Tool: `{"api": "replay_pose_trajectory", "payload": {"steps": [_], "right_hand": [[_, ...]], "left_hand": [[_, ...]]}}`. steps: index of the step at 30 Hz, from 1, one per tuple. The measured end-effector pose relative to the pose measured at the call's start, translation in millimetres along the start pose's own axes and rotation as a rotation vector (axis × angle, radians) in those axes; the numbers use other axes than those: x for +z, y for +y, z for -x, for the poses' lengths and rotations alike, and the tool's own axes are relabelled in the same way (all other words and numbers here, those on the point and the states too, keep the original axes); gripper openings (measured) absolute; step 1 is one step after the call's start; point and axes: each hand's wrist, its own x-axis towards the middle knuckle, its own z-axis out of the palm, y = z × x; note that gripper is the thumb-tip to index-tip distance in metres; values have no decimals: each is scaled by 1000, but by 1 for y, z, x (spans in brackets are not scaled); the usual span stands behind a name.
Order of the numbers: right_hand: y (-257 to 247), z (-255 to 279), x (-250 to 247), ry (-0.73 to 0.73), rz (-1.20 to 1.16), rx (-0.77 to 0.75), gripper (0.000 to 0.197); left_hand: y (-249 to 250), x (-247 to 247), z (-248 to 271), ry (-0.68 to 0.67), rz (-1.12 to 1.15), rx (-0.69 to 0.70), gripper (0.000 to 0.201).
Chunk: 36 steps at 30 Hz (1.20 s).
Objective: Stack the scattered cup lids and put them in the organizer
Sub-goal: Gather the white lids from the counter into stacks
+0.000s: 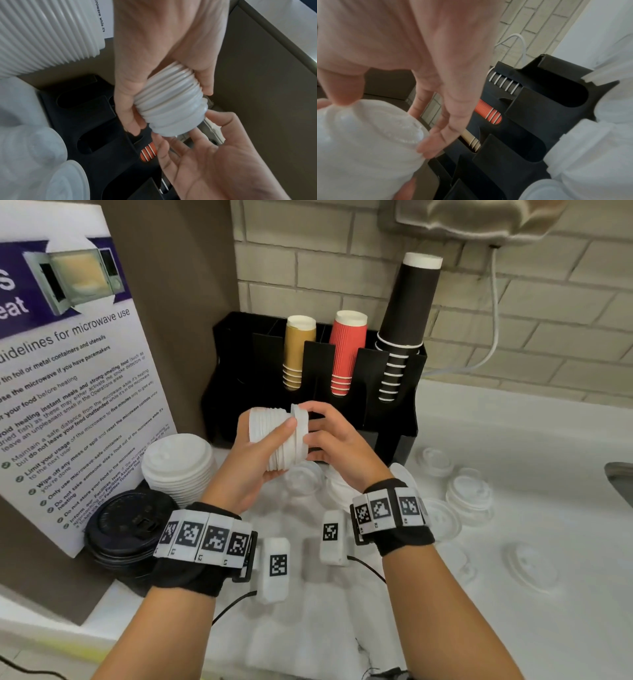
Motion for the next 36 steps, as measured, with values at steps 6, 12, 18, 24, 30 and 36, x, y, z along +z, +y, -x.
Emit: {"api": "replay_pose_trajectory", "payload": {"steps": [6, 12, 18, 24, 30, 36], "right_hand": [[-2, 5, 1, -12, -2, -8, 45], [-4, 6, 3, -1, -19, -13, 46], [-5, -1, 9, -30, -38, -48, 45], [16, -45, 31, 0, 434, 130, 38], [57, -75, 66, -399, 1405, 282, 75], [72, -89, 70, -492, 1547, 213, 68]], "left_hand": [[-2, 2, 2, -23, 1, 17, 73], [-4, 2, 1, -14, 28, 19, 72], [-1, -2, -4, 44, 57, 59, 63], [14, -22, -17, 192, 121, 149, 50], [22, -26, -19, 169, 114, 134, 68], [23, -28, -18, 165, 97, 114, 70]]}}
